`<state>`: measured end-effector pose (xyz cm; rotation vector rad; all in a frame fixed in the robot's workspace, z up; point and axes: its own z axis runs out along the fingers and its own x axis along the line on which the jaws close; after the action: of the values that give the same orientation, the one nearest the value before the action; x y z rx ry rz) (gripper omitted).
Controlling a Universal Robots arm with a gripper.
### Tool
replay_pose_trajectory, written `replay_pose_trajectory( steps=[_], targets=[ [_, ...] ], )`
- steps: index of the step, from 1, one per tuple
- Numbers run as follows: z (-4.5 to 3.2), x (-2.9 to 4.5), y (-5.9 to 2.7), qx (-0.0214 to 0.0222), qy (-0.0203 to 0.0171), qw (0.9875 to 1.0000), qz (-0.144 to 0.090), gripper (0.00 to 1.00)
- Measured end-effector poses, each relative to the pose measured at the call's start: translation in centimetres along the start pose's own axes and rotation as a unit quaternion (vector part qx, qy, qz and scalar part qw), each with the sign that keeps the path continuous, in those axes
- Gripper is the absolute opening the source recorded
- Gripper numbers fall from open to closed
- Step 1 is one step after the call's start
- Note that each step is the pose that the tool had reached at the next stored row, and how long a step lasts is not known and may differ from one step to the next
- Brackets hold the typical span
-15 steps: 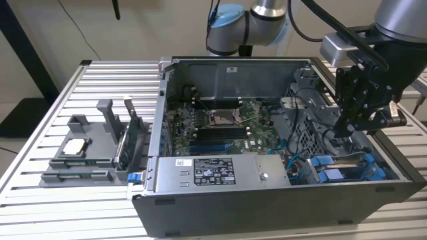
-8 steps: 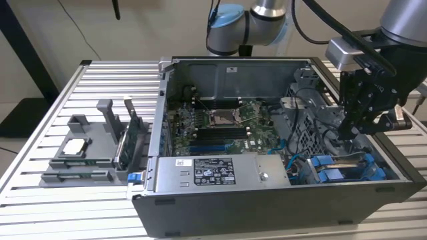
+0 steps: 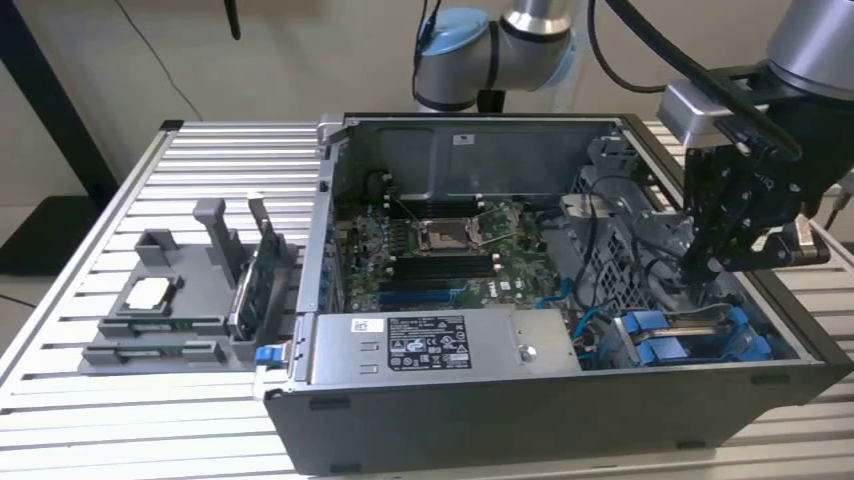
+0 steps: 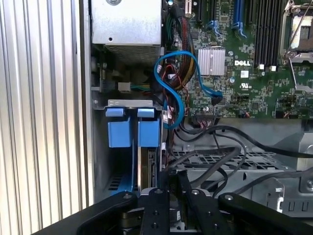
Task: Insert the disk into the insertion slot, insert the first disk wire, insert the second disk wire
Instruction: 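Insert the first disk wire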
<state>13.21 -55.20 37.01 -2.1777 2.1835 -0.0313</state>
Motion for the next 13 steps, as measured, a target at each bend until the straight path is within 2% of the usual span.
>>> replay_pose_trajectory(
  steps=[6,13],
  targets=[
    [0.25,0.22,-0.62,-0.0054,0.0001,1.0000,0.001,0.19],
    [0.69,0.58,-0.95,-0.0111,0.0002,0.9999,0.005,0.19]
  ],
)
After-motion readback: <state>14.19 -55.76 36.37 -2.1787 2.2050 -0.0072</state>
